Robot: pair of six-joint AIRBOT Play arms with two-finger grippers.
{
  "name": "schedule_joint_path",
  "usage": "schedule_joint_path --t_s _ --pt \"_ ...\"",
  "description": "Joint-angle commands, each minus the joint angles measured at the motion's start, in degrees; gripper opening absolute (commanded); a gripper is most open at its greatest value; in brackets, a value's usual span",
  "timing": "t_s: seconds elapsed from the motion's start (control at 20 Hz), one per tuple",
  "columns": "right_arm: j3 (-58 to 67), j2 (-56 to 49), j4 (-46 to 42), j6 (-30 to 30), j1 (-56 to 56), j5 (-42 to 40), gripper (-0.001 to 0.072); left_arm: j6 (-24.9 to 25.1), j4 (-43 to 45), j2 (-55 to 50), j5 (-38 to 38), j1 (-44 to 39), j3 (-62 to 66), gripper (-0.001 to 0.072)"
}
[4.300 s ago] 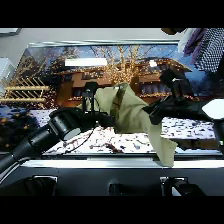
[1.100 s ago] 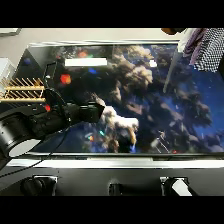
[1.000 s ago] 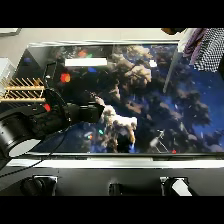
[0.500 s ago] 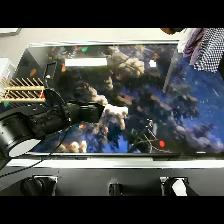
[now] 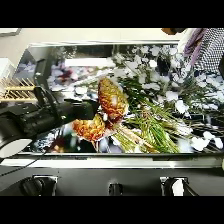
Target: Fold the clothes and pants, and hang the long-sleeved shirts on hangers.
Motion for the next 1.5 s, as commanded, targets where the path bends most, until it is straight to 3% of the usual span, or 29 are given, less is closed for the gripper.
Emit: schedule_joint_path --t_s 0.0,0.05,0.15,0.2,0.3,0.35,0.4,0.55,0.65,0.7,1.45 --pt "0.0 -2.4 34.8 -13.1 3.8 -7.7 0.0445 -1.6 0.0 1.8 -0.2 3.8 0.0 0.0542" --pt "0.0 -4.3 43.3 -23.5 8.0 -4.2 0.0436 -1.5 -0.1 2.4 -0.9 5.6 0.0 0.0474" --pt "0.0 -10.2 55.8 -45.5 19.8 8.3 0.0397 -0.6 -0.2 3.6 -3.9 9.6 0.0 0.0454" --pt "0.0 -13.7 58.0 -52.2 26.1 16.2 0.0385 1.3 -0.2 4.3 -6.2 11.6 0.0 0.0451" --pt "0.0 -19.9 57.9 -57.2 37.0 30.3 0.0184 8.7 -0.1 5.9 -13.4 15.8 0.0 0.028" --pt "0.0 -22.9 57.9 -58.3 41.7 36.1 0.012 12.9 -0.1 6.4 -17.0 17.7 0.0 0.012" --pt "-0.1 -25.5 57.8 -58.3 45.5 40.5 0.0111 17.9 -0.1 6.8 -20.3 19.6 0.0 0.0019" --pt "-0.1 -32.9 57.8 -58.2 54.7 51.7 0.0111 28.7 -0.2 6.1 -25.4 24.1 -0.1 0.0019" --pt "-0.1 -36.8 57.2 -58.2 58.6 56.8 0.0085 31.5 -0.1 5.4 -25.2 26.0 -0.1 0.0019" --pt "-0.1 -38.4 57.0 -58.3 60.2 58.7 0.0029 31.8 0.1 5.2 -24.7 26.8 -0.1 0.002" --pt "-0.1 -40.7 56.3 -55.6 61.7 61.2 0.003 31.8 0.0 5.0 -24.3 27.7 -0.1 0.002"
